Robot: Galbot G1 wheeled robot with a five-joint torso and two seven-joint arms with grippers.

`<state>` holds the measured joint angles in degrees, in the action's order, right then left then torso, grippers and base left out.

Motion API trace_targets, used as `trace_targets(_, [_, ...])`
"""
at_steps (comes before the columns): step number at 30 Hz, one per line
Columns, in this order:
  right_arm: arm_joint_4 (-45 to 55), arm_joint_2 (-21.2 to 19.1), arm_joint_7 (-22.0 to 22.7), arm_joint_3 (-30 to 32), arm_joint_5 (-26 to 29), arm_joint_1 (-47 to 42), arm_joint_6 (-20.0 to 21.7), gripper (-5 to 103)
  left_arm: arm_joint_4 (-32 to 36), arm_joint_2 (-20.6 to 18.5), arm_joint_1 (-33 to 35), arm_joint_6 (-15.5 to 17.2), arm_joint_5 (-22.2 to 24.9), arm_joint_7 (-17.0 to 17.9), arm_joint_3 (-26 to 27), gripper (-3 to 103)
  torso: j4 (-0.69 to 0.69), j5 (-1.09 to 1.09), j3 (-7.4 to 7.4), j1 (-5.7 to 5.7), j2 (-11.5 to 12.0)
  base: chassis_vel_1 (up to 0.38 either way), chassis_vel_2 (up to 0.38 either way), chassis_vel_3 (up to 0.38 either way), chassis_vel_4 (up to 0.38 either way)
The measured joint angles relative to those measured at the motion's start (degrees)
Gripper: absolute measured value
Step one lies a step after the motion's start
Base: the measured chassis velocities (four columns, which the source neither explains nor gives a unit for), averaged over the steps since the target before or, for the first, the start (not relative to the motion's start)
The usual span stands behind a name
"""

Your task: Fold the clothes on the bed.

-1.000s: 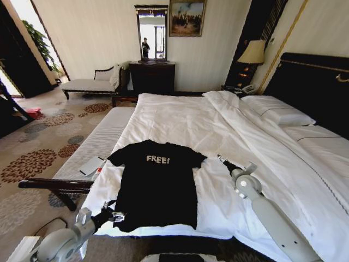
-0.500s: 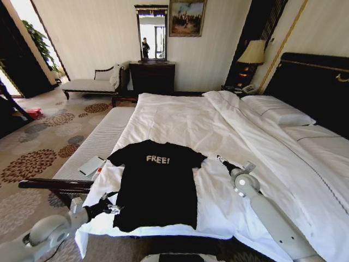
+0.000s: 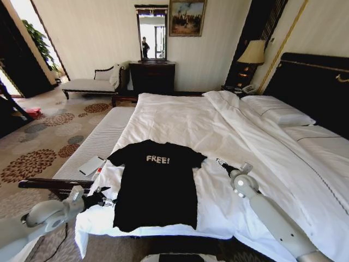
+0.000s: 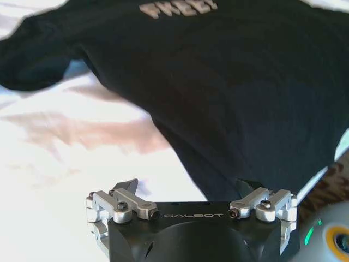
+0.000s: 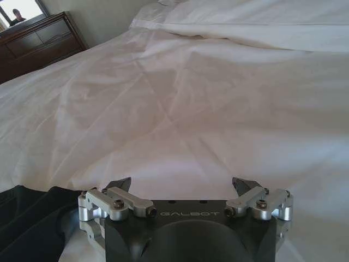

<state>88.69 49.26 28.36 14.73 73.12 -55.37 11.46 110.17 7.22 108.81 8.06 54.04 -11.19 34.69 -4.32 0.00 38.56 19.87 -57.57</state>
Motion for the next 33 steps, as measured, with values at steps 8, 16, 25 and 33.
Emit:
trace_targets(8, [-2.09,1.54,-0.27,0.05,-0.90,0.83,0.00,100,-1.20,-1.37,-0.23,0.66,-0.05,0.54,-4.55,100,0.01,-0.01,0.00,0.00,0.00,0.000,0.000,0.000,0.000])
trace_targets(16, [-2.37,2.34,-0.40,-0.14,-1.29,0.99,0.02,100,-0.05,-0.47,-1.81,-0.32,1.04,-0.33,-6.25,88,0.01,0.01,0.00,-0.01,-0.01,0.000,0.000,0.000,0.000])
trace_targets(25, [-1.89,2.45,-0.22,-0.26,-1.49,0.93,0.11,100,-1.60,0.33,-2.06,-2.42,-1.04,-2.07,-7.36,55,0.01,0.00,0.00,0.00,-0.01,0.000,0.000,0.000,0.000])
trace_targets(33, [-1.83,2.13,-0.20,0.05,-1.52,0.84,0.14,100,-2.07,0.32,-2.34,-3.62,-1.47,-2.95,-7.16,38,0.01,0.00,0.00,0.00,0.00,0.000,0.000,0.000,0.000])
